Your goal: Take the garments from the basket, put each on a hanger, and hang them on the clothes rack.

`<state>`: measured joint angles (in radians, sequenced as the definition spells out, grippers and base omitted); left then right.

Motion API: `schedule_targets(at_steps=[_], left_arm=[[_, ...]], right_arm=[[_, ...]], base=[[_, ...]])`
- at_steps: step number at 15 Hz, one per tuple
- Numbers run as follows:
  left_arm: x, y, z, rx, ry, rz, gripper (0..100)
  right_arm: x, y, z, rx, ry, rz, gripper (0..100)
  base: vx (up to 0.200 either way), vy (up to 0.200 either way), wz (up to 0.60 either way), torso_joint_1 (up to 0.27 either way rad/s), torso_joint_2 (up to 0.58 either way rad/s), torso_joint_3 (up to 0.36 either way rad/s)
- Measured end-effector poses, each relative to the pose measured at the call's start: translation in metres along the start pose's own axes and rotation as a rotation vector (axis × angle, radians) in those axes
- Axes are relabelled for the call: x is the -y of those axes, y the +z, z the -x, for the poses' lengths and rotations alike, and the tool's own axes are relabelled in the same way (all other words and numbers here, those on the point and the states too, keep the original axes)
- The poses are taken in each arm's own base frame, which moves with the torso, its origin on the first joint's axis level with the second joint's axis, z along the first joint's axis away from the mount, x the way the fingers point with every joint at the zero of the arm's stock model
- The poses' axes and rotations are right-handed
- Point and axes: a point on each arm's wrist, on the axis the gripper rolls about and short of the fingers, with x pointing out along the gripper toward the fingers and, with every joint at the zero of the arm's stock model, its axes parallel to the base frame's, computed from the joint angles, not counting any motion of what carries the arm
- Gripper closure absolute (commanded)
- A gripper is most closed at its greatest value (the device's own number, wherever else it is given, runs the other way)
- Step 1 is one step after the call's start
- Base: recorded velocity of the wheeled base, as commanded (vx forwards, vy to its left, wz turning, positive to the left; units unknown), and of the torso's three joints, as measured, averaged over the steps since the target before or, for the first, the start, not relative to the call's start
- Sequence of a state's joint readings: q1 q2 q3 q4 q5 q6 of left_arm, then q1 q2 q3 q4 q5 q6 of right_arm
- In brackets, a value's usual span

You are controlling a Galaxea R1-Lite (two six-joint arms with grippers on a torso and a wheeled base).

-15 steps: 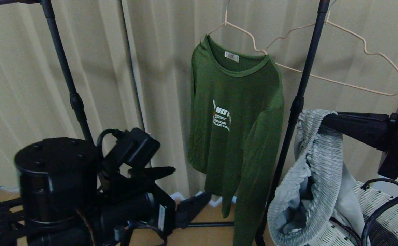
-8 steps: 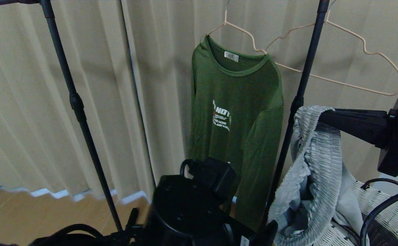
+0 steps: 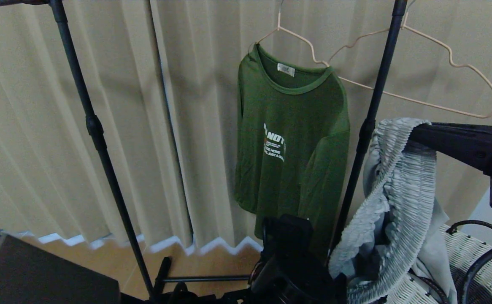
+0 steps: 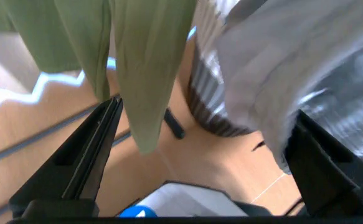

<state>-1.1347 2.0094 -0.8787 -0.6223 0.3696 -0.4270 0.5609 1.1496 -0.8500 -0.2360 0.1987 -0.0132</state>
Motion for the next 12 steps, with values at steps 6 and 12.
schedule_targets(at_steps=[6, 12], left_arm=[[0.0, -0.011, -0.005, -0.03, 0.009, -0.02, 100], [-0.019, -0.003, 0.054, 0.016, -0.023, -0.034, 100]], right_arm=[[-0.002, 0.003, 0.009, 0.017, -0.001, 0.005, 100], [-0.002, -0.002, 0.01, 0.014, -0.003, 0.003, 100]], base=[[0.0, 0.0, 0.0, 0.0, 0.0, 0.0], [0.0, 0.0, 0.0, 0.0, 0.0, 0.0]])
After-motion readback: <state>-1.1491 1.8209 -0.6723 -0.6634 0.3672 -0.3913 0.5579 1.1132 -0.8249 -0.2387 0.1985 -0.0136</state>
